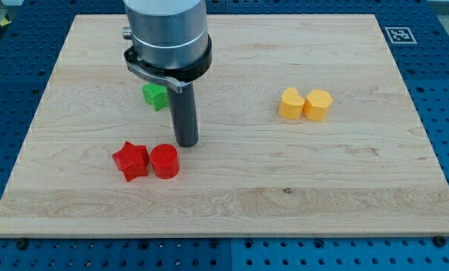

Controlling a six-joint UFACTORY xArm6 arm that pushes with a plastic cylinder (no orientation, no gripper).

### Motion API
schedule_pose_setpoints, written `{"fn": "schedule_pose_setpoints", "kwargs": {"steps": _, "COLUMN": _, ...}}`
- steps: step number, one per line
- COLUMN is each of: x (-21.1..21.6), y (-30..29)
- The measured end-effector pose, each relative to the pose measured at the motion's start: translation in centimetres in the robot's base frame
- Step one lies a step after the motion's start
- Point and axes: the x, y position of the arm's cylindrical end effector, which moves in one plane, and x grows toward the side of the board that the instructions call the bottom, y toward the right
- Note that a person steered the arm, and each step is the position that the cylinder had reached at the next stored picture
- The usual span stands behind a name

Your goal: Slightly push the green star into the green circle

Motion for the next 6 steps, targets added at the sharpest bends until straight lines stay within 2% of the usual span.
{"fn": "schedule_pose_setpoints", "kwargs": {"steps": 2, "x": -1.4, "y": 0.0}}
{"fn": "schedule_pose_setpoints", "kwargs": {"steps": 3, "x": -1.5, "y": -3.3}}
{"fn": "schedule_pose_setpoints", "kwargs": {"steps": 5, "x": -7.0, "y": -8.2}}
{"fn": "schedule_pose_setpoints", "kwargs": {"steps": 6, "x": -9.4, "y": -13.0}}
